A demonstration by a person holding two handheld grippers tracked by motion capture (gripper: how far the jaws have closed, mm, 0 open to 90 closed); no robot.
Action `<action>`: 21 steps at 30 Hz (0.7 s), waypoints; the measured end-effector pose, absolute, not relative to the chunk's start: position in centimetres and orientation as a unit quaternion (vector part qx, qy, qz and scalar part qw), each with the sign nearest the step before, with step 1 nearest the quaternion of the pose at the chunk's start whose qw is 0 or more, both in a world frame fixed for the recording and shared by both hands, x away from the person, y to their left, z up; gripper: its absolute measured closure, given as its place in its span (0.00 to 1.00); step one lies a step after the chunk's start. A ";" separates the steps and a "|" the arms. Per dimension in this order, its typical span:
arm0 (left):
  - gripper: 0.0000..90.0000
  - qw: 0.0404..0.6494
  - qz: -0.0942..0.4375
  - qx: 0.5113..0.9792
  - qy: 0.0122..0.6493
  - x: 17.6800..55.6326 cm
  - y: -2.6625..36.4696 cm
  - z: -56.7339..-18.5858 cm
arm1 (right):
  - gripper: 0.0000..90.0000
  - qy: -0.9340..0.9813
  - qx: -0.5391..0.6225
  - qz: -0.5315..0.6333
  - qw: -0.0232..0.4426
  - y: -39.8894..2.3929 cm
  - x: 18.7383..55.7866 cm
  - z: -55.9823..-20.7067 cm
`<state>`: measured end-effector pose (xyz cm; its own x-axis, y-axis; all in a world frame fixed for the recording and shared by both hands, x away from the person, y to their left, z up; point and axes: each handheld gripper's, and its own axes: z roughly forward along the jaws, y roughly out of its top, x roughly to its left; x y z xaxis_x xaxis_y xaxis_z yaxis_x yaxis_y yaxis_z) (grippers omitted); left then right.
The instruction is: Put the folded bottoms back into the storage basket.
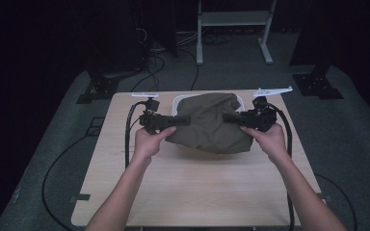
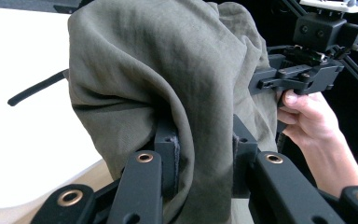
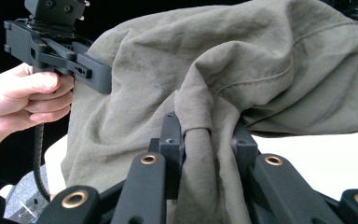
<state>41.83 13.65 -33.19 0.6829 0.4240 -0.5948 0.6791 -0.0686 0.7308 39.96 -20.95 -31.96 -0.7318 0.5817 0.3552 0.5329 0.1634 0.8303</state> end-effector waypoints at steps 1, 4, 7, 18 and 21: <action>0.79 0.564 -0.110 0.725 0.381 42.1 13.7 -33.2 | 0.81 0.762 0.368 0.533 0.023 -20.9 40.1 -31.9; 0.79 0.566 -0.111 0.719 0.386 42.5 13.8 -33.2 | 0.81 0.762 0.370 0.531 0.024 -20.7 40.5 -31.8; 0.79 0.566 -0.108 0.718 0.391 43.2 13.9 -33.3 | 0.81 0.762 0.368 0.532 0.027 -20.5 41.2 -31.7; 0.79 0.571 -0.097 0.709 0.402 45.5 14.2 -33.1 | 0.81 0.764 0.374 0.525 0.032 -20.0 44.1 -31.0; 0.79 0.574 -0.098 0.704 0.406 46.2 14.2 -33.3 | 0.81 0.765 0.376 0.522 0.035 -19.9 44.9 -31.0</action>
